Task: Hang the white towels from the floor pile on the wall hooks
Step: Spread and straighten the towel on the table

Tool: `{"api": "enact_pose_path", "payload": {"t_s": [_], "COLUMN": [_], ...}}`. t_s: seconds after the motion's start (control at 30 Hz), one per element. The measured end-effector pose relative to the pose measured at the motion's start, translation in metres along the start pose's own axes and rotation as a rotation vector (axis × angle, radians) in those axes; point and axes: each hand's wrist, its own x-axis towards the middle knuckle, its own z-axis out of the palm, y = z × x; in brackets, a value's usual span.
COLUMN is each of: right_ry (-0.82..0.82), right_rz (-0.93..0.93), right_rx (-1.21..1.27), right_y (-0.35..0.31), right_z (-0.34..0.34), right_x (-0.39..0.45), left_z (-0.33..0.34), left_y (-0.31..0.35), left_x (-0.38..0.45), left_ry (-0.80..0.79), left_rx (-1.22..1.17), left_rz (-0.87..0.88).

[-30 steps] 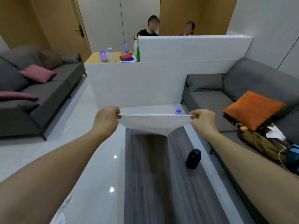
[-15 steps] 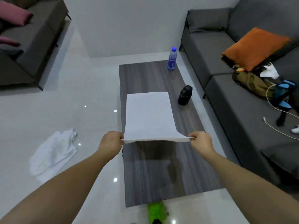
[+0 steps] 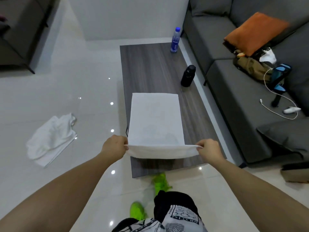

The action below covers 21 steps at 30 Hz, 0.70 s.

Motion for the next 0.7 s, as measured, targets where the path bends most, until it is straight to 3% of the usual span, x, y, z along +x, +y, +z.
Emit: {"api": "enact_pose_path", "payload": {"t_s": [0.27, 0.7], "right_ry": [0.098, 0.029], "right_rz": [-0.047, -0.019], "right_rx": [0.062, 0.134], "right_y": [-0.044, -0.099], "right_z": [-0.044, -0.067], "right_x": [0.099, 0.346], "left_z": [-0.064, -0.109], "left_y": [0.016, 0.035], "left_x": [0.096, 0.327], "left_ry": [0.149, 0.101], "left_rx": [0.016, 0.079], "left_rz": [0.005, -0.114]}}
